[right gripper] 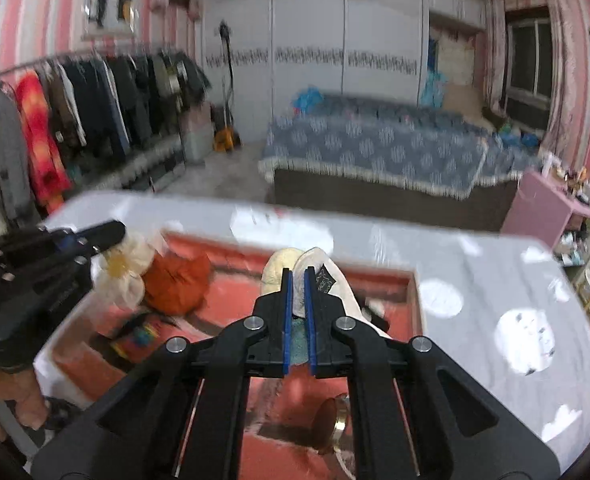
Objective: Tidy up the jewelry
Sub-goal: 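Carry the flower clip and card holder over the brick-pattern tray with both tools, then open both tools to drop the flower clip and card holder into the tray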
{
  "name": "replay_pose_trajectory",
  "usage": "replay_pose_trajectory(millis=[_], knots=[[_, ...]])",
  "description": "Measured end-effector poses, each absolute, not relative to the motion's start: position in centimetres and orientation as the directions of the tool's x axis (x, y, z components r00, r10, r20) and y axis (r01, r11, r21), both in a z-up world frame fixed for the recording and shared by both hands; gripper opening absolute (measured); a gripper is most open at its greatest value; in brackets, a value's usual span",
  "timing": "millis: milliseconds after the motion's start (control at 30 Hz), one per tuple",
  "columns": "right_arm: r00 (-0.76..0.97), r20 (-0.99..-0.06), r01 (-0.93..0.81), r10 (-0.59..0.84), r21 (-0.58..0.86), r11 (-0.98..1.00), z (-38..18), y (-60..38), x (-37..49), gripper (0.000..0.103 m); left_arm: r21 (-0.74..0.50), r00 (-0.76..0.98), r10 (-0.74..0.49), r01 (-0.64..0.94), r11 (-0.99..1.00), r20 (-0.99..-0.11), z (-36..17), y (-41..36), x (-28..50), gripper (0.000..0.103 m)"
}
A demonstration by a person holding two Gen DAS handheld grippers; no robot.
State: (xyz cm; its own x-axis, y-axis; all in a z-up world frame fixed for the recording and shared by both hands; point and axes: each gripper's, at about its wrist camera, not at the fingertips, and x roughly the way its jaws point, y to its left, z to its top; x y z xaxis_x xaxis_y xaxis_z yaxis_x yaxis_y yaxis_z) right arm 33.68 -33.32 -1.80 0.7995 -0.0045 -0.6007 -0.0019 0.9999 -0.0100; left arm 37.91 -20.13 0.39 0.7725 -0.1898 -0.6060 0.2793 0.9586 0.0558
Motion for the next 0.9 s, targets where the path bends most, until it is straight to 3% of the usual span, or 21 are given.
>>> replay_pose_trajectory(millis=[133,400,467,500,533,633,733,833,900], knots=[[0.772,-0.636,0.001,0.001,0.003,1.000,-3.8,-33.4,34.9,0.008,0.013,0.704,-0.225,0.315,0.949,-0.673,-1.9,-20.5,39.2,0.000],[0.756,-0.655,0.012,0.020,0.045,0.999,-4.2,-33.8,35.1,0.015,0.028,0.697,-0.217,0.322,0.946,-0.683,-2.2,-21.1,39.3,0.003],[0.767,-0.641,0.009,0.026,0.051,0.999,-3.5,-33.8,34.5,0.020,0.014,0.697,-0.231,0.327,0.945,-0.679,-1.7,-20.8,39.1,0.021],[0.774,-0.632,0.004,0.033,0.056,0.998,-2.9,-33.9,33.8,0.020,0.005,0.707,-0.238,0.323,0.946,-0.665,-0.8,-20.3,38.7,0.043],[0.781,-0.624,0.000,0.037,0.059,0.998,-2.3,-33.9,33.3,0.023,-0.005,0.723,-0.249,0.322,0.947,-0.644,0.0,-19.9,38.1,0.052],[0.812,-0.582,-0.009,0.037,0.050,0.999,0.5,-34.0,31.0,0.026,0.002,0.756,-0.260,0.327,0.945,-0.601,2.8,-19.0,36.3,0.052],[0.832,-0.553,-0.010,0.035,0.049,0.999,2.2,-34.2,29.4,0.041,0.009,0.791,-0.264,0.322,0.947,-0.552,6.0,-17.3,33.8,0.052],[0.875,-0.484,-0.008,0.030,0.047,0.999,5.6,-34.5,25.0,0.044,0.012,0.822,-0.271,0.319,0.948,-0.500,8.5,-14.9,30.2,0.052],[0.891,-0.454,-0.004,0.028,0.054,0.999,6.8,-35.0,22.2,0.055,0.011,0.842,-0.286,0.327,0.945,-0.457,9.4,-12.8,27.2,0.053]])
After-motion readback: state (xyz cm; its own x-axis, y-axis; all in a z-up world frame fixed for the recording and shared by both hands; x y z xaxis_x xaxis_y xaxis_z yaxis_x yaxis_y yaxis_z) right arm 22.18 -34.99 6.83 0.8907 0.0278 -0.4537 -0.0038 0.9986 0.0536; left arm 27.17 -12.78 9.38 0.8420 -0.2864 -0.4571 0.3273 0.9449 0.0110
